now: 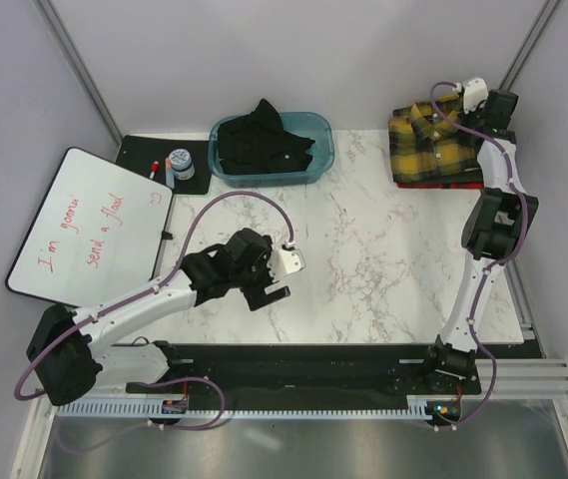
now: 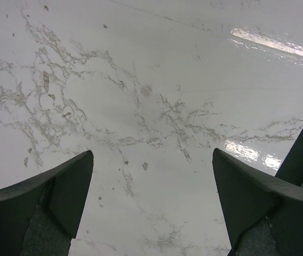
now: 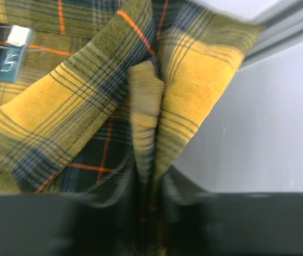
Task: Fold and stack the long sleeve shirts
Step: Neatly place the folded shirt to the corner
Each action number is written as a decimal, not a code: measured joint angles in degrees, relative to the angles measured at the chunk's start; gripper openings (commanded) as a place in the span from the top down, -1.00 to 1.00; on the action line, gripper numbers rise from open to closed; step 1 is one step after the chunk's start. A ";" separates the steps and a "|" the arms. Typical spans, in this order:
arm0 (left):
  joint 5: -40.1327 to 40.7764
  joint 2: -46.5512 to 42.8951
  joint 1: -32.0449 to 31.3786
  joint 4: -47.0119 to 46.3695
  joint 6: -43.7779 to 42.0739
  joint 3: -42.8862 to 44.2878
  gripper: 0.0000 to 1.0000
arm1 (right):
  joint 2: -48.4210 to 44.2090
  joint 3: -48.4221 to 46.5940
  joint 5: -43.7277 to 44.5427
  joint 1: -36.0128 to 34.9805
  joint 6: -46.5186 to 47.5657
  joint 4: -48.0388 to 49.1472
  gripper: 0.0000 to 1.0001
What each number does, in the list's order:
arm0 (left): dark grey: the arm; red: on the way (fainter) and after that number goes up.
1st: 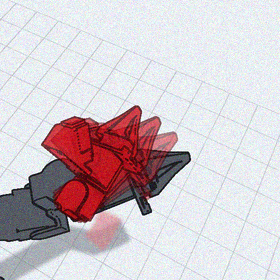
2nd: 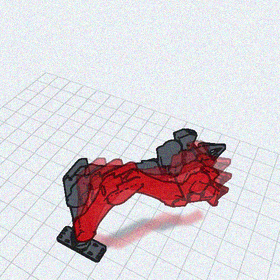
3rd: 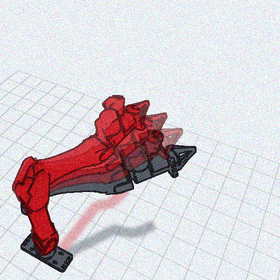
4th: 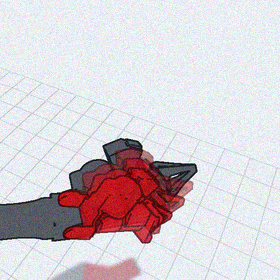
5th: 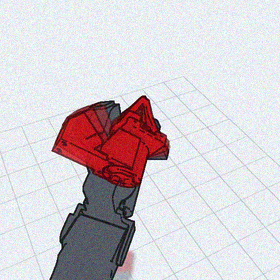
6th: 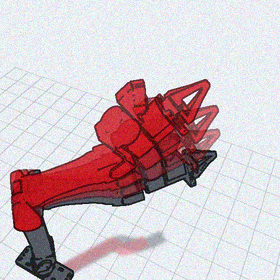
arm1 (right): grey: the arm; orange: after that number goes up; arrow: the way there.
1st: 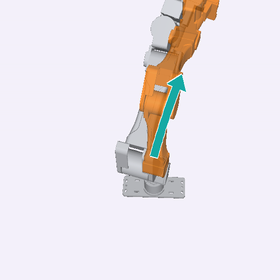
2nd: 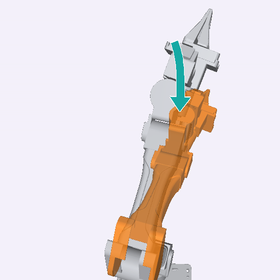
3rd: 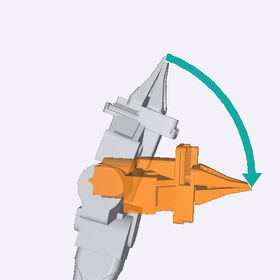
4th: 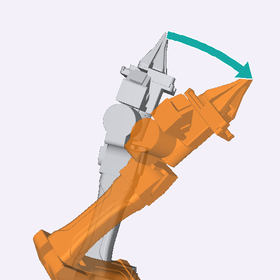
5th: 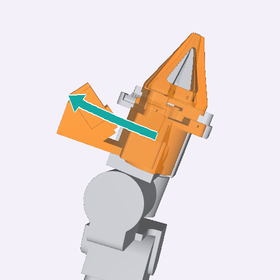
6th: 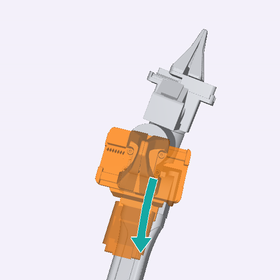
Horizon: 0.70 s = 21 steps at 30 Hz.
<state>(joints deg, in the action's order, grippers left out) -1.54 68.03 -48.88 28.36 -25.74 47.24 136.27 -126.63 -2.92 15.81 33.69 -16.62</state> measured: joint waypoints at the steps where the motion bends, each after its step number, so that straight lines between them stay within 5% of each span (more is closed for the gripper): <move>1: 0.00 0.31 0.00 0.22 0.24 0.26 -0.99 | 0.70 0.20 0.42 0.26 0.85 1.18 0.00; 3: 0.02 0.72 0.00 0.85 0.72 0.85 -0.99 | 2.03 0.26 0.98 0.85 1.66 3.10 -0.35; 9: -0.15 0.90 1.05 3.26 2.99 2.89 -0.99 | 3.04 0.28 1.88 2.86 2.12 7.67 -0.94; 21: -6.93 3.63 10.91 9.11 9.64 15.28 -0.99 | -11.17 0.61 -3.80 3.67 -9.05 5.09 -0.96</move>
<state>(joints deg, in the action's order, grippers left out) -8.47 71.66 -37.98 37.47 -16.10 62.52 125.10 -126.02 -6.72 19.49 24.64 -11.53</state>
